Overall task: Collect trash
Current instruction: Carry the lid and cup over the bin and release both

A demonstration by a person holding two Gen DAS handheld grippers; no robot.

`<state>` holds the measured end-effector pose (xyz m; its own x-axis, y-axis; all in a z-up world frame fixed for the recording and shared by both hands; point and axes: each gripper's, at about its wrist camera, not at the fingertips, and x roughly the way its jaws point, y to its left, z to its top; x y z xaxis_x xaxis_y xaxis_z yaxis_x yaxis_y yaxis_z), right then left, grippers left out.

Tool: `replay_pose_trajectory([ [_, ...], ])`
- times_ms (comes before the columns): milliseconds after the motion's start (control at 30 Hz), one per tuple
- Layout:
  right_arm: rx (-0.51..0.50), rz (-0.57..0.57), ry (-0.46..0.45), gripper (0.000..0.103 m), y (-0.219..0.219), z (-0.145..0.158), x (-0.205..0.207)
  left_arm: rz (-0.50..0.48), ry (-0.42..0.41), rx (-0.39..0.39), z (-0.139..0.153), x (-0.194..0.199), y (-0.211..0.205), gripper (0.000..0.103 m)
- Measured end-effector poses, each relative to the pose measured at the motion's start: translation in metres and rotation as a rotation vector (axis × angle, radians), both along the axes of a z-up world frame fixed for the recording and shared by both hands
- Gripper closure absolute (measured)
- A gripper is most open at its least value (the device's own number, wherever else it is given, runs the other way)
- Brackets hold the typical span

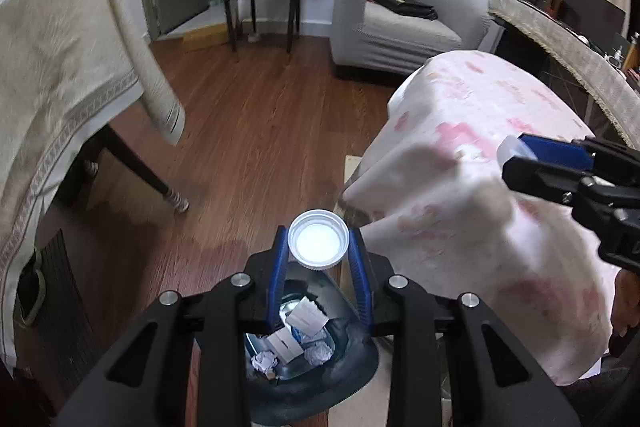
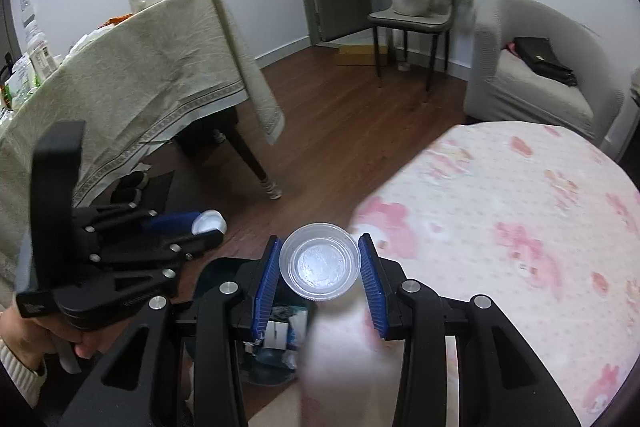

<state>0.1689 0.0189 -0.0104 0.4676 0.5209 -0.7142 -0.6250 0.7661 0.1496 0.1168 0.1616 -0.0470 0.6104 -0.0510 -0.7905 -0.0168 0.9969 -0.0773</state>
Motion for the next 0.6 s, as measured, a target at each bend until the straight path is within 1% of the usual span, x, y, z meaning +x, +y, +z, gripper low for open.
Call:
replay_pose_trajectory([
  [233, 0.008, 0.045, 0.018, 0.063, 0.032, -0.007, -0.006, 0.048, 0.080, -0.036, -0.032, -0.011, 0.029, 0.071],
  [433, 0.000, 0.069, 0.040, 0.063, 0.054, -0.018, -0.008, 0.054, 0.154, -0.055, -0.059, -0.018, 0.040, 0.071],
  [600, -0.017, 0.088, 0.064, 0.063, 0.074, -0.031, -0.008, 0.057, 0.237, -0.032, -0.090, -0.025, 0.047, 0.071],
])
